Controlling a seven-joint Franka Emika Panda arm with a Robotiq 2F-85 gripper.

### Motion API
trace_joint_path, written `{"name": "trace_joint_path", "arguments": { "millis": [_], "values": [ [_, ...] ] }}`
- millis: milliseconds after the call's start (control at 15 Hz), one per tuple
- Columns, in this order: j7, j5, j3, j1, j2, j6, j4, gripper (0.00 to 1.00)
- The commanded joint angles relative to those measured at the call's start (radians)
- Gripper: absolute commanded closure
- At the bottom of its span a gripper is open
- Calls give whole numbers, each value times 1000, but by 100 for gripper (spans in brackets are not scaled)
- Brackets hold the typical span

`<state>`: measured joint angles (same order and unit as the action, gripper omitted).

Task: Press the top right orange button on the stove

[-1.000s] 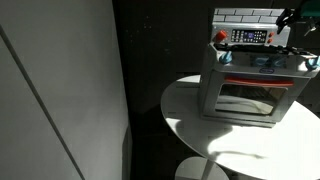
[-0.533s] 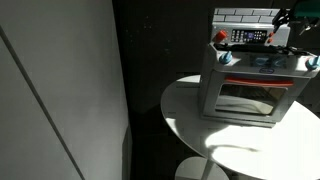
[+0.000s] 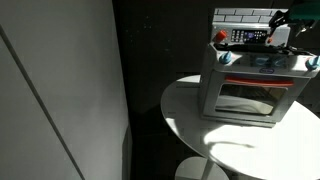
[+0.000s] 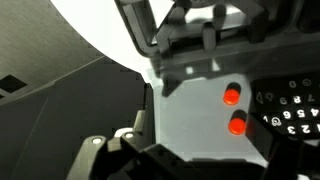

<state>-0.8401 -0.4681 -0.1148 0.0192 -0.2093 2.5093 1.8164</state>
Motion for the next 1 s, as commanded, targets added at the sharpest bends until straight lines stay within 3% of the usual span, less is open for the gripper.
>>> {"name": "trace_joint_path", "arguments": {
  "millis": [0, 400, 933],
  "values": [
    [-6, 16, -20, -19, -30, -29, -53, 0],
    [-5, 21, -27, -24, -51, -35, -78, 0],
    [14, 54, -20, -20, 4, -39, -29, 0]
  ]
}}
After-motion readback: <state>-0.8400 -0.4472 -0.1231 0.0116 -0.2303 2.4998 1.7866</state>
